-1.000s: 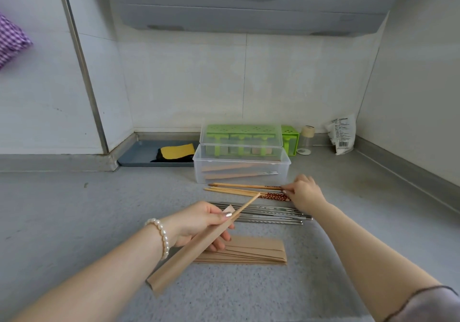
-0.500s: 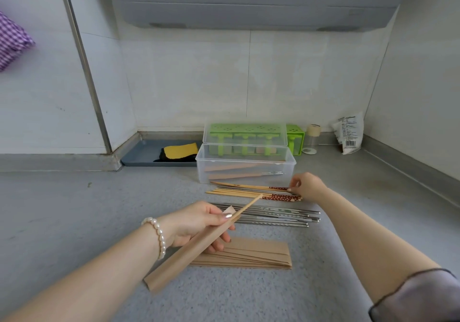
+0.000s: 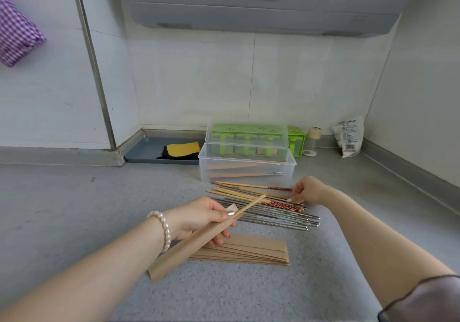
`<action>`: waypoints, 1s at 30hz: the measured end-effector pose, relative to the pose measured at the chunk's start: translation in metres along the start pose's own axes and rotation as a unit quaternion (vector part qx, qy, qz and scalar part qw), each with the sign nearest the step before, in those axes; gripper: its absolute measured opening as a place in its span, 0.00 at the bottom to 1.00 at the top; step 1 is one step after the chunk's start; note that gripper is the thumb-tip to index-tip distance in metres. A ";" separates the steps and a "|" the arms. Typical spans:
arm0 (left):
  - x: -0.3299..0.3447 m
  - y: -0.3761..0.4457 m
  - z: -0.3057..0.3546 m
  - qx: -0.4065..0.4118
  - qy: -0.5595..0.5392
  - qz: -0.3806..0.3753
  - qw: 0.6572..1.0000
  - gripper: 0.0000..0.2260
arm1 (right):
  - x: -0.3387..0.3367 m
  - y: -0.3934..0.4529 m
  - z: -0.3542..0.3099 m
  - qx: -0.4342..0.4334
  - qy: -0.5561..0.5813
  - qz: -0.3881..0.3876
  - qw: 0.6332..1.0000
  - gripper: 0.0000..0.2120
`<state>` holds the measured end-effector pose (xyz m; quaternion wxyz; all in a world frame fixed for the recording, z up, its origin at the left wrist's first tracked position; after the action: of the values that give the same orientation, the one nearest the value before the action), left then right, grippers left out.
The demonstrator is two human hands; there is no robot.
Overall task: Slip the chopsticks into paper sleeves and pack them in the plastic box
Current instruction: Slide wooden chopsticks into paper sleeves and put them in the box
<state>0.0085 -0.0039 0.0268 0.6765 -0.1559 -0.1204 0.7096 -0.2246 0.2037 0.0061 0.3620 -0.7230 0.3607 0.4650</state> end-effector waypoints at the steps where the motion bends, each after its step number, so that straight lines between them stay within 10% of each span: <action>1: 0.000 -0.001 0.000 0.001 0.003 0.001 1.000 0.12 | 0.000 -0.003 0.000 -0.002 0.003 0.005 1.000 0.09; 8: 0.003 -0.009 0.002 0.011 0.012 0.011 1.000 0.12 | -0.024 -0.042 -0.004 -0.045 0.213 0.124 0.968 0.03; 12: 0.006 -0.016 0.005 0.019 0.017 0.018 1.000 0.12 | -0.044 -0.077 0.000 -0.085 0.525 0.120 0.839 0.05; 17: 0.015 -0.025 0.009 0.036 0.007 -0.021 0.999 0.11 | -0.054 -0.108 0.004 -0.131 0.637 0.088 0.755 0.05; 30: 0.021 -0.042 0.013 0.045 0.026 -0.079 0.995 0.07 | -0.064 -0.129 0.008 -0.116 0.586 0.198 0.777 0.13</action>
<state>0.0413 0.0200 0.0533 0.7399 -0.1330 -0.0827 0.6542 -0.1371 0.2841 0.0872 -0.1058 -0.8047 0.5820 0.0516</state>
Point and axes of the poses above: each hand's wrist, its own y-axis towards the middle knuckle, its own x-axis out of the palm, z = x × y, the point moved 1 cm from there along y, towards the middle knuckle, and after that the axes turned 12 degrees about -y, right-handed, at the moved point
